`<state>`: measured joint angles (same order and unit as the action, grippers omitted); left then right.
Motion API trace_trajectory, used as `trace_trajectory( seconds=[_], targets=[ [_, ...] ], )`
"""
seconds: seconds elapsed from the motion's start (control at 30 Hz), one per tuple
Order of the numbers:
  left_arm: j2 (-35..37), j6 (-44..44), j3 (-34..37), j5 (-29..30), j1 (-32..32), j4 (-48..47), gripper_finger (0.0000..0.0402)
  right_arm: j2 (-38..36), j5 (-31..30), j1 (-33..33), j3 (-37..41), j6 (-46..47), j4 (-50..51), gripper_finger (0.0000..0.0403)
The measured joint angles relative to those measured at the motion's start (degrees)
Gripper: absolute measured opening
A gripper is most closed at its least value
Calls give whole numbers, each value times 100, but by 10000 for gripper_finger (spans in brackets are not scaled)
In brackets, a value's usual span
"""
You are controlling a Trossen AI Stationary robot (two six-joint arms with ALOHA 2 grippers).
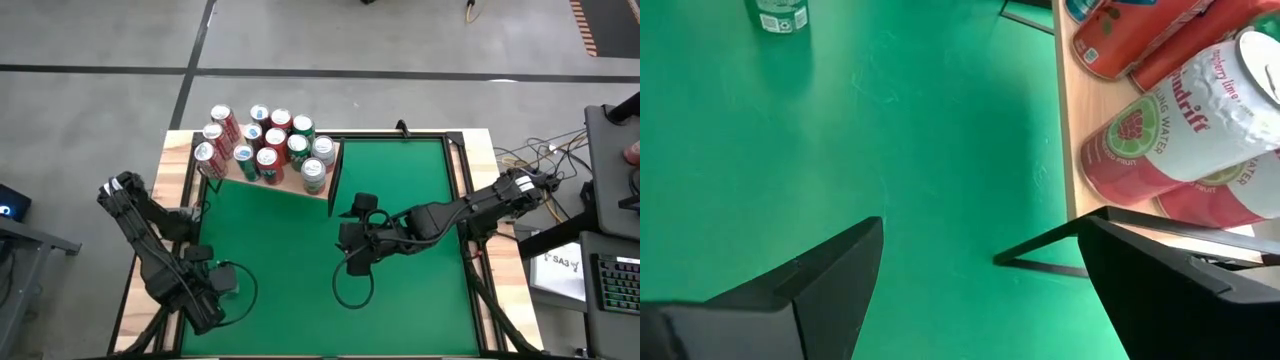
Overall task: Place canned beverage on shelf
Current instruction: Put the green soda can on the shelf aligned with the other green soda can
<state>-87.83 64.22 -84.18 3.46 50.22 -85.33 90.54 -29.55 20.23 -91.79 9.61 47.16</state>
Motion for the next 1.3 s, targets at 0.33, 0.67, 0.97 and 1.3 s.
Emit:
trace_trajectory(
  seconds=[0.33,0.67,0.97,1.3],
  targets=[
    [13,576,287,-115,22,-90,160,1,-1,0,0,-62,-127,327],
    [11,481,736,347,239,181,301,2,-1,0,0,-89,-122,327],
    [13,615,1121,410,416,276,330,2,-1,0,0,-105,-122,327],
    [17,728,1518,481,413,882,330,7,-1,0,-2,-35,-122,327]
  ],
)
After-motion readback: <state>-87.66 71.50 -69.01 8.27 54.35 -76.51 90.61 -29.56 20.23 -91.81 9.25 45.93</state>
